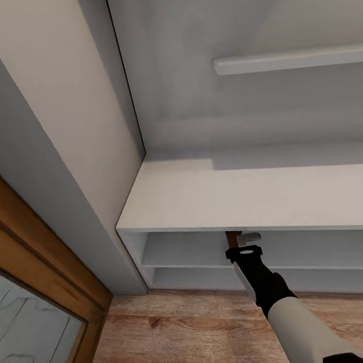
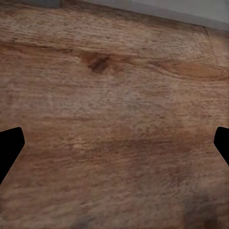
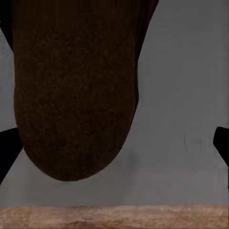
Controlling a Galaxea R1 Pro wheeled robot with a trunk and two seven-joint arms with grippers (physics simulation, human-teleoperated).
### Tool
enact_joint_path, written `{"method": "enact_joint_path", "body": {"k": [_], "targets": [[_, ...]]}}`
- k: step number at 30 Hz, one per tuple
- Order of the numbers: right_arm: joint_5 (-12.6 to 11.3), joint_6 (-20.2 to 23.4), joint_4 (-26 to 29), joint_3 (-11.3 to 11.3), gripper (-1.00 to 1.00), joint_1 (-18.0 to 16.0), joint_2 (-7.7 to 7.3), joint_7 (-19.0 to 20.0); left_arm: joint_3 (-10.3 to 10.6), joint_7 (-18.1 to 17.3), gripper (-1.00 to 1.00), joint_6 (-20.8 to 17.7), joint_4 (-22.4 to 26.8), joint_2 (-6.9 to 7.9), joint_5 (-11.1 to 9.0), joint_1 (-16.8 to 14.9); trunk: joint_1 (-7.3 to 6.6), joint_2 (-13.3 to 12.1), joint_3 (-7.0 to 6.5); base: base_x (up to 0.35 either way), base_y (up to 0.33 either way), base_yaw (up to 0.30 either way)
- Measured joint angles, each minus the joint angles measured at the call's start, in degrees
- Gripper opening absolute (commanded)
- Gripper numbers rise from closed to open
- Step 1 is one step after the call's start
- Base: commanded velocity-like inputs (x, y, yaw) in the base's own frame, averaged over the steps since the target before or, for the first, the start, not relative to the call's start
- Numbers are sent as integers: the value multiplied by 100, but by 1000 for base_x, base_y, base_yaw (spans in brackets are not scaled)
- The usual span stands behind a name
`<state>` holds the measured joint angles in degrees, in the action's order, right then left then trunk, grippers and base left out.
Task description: Pick up the two gym shoes and the two sandals from the corridor floor and place them onto the hallstand (shoe rack) in the corridor, making sure they are on the rack and not on the floor. Arrange them so the two gym shoes are next to each other and the two sandals are next to each other.
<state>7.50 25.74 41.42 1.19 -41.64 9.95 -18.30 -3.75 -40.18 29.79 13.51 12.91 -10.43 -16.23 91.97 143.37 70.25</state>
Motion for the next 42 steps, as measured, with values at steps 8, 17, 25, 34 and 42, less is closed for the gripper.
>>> {"method": "enact_joint_path", "body": {"k": [8, 17, 25, 34, 42], "targets": [[-2, 0, -14, 0, 100, 0, 0, 1, 0, -1, 100, 0, 6, 1, -5, 0, 0, 0, 0, 0, 0, 0], [-1, 0, -37, 0, 100, 0, 0, 0, -4, 3, 100, 2, 61, 2, -11, 0, 0, 0, 0, 0, 0, 0], [-5, 0, -13, 0, 100, 0, 0, 0, -1, 4, 100, 8, 72, -3, -17, -7, 0, 0, 0, -4, 0, 0], [-9, 1, -39, 0, 100, 0, 0, 0, 0, 7, 100, 1, 74, 9, -17, -9, 3, 0, 0, -209, -104, 0], [-9, 2, -55, -2, 100, 0, 0, 0, 0, 12, 100, -2, 77, 10, -17, -9, 3, 0, 0, -259, -167, 0]]}}
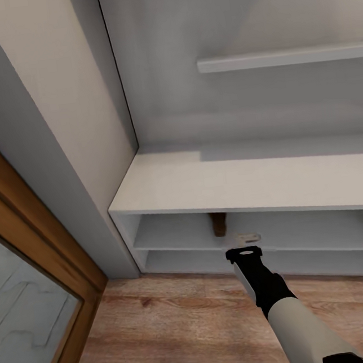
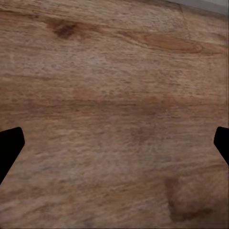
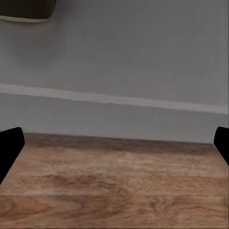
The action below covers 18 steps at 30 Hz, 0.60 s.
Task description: Pick up the two gym shoes and the two sandals from the corridor floor and place them onto the hallstand (shoe rack) in the corridor, making sure they are on the rack and not on the floor. Arrange them so the two gym shoes are next to each other and the two sandals are next to each other.
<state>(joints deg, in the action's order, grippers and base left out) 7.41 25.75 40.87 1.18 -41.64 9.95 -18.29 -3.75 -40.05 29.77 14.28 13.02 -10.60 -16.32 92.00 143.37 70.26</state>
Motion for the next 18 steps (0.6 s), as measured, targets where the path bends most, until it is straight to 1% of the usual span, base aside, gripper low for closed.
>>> {"method": "enact_joint_path", "body": {"k": [18], "targets": [[8, 0, -14, 1, 100, 4, 0, 3, 0, 1, 100, -7, 0, 17, 0, 0, 0, 0, 0, -225, -203, 0]]}}
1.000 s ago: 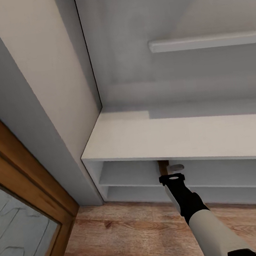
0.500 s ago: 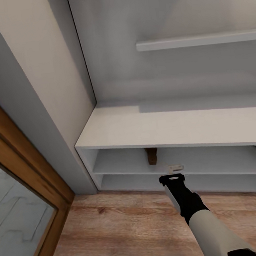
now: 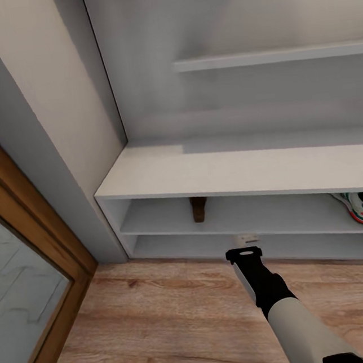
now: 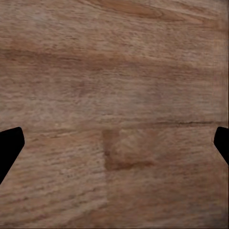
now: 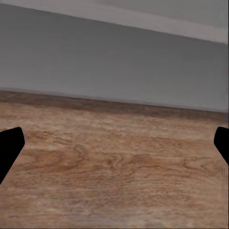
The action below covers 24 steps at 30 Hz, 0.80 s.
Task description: Pick up the two gym shoes and the two sandals from the corridor floor and place them onto the hallstand (shoe rack) in the corridor, making sure they are on the rack and not on the floor. Arrange them so the two gym shoes are next to each other and the two sandals are next to each other.
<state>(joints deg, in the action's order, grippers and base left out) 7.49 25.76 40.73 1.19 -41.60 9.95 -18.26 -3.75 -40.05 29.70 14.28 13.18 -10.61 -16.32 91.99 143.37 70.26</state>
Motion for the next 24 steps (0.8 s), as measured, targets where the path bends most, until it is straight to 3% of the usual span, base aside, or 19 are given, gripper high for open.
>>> {"method": "enact_joint_path", "body": {"k": [8, 15, 17, 21, 24], "targets": [[12, -5, -195, 0, 100, 20, 0, 3, -7, 13, 100, 1, 1, 17, 0, -3, 1, 0, 0, -276, -131, 0], [16, -87, -975, 0, 100, 25, 1, 9, -9, 129, 100, 2, 1, 10, 1, -8, 1, 0, 0, -326, -15, 0], [21, -454, -1594, 1, 100, 30, 1, 17, -8, 249, 100, 3, 2, -6, 4, -8, 1, 0, 0, -279, -1, 0], [26, -942, -2151, 1, 100, 30, 1, 32, -8, 279, 100, 3, 2, -23, 4, -8, 0, 0, 0, -181, -1, 0], [32, -1283, -2513, 2, 100, 30, -142, 43, -12, 286, 100, 3, 2, -28, 3, -8, -1, 0, 0, -79, 0, 0]]}}
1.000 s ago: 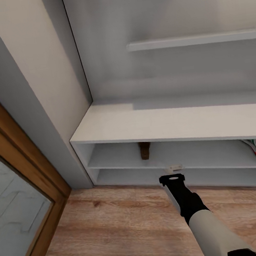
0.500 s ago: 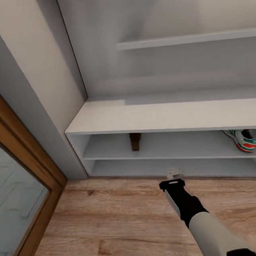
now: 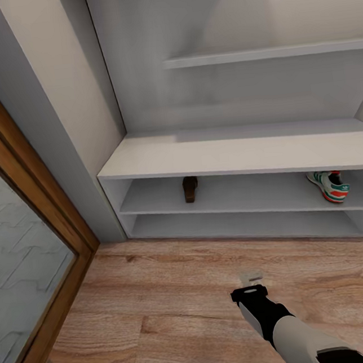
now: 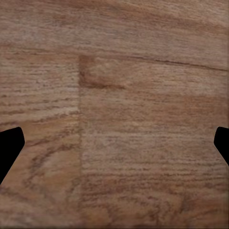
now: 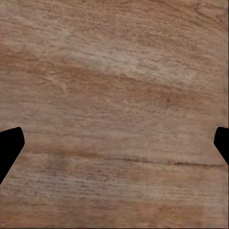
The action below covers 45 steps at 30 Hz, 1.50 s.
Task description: Pick up the two gym shoes and the two sandals from the corridor floor and place them onto the hallstand (shoe rack) in the corridor, making sure they are on the rack and not on the floor. Arrange them so the two gym shoes are next to each other and the two sandals are next to each other.
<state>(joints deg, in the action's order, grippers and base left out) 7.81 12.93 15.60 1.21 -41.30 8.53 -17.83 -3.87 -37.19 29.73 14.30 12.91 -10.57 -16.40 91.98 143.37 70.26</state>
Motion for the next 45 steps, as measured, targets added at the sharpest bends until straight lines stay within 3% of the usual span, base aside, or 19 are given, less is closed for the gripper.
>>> {"method": "enact_joint_path", "body": {"k": [3, 4, 6, 7, 13, 29, 45], "targets": [[7, -613, -627, 5, 100, 0, -316, 12, -3, 36, 100, 0, 1, 3, -1, 0, 0, 0, 0, -26, 0, 0], [10, -1089, -1049, 11, 100, 3, -586, 29, -4, 86, 100, -1, -3, 3, 1, 1, 0, 0, 1, -9, 0, 0], [24, -1320, -1185, -6, 100, 7, -760, 58, -4, 103, 100, 0, -6, 3, 5, 0, -1, 0, 0, -4, 0, 0], [9, -1766, -1342, 6, 100, 129, -1066, 314, -4, 122, 100, -1, -6, -2, 8, 1, -1, 0, 1, -1, 0, 0], [-2, -1976, -1399, -9, 100, 320, -1383, 809, -4, 130, 100, 4, -9, -5, 10, 0, -1, 0, 0, 0, 0, 0], [-12, -2172, -1402, -13, 100, 433, -1407, 840, 8, 134, 100, 17, -25, -5, 22, -1, -1, 0, -5, 0, 0, -20], [-16, -2189, -1394, -5, 100, 597, -1411, 834, 11, 156, 100, 53, -79, 29, 24, 6, -1, 0, -73, 0, 0, -242]]}}
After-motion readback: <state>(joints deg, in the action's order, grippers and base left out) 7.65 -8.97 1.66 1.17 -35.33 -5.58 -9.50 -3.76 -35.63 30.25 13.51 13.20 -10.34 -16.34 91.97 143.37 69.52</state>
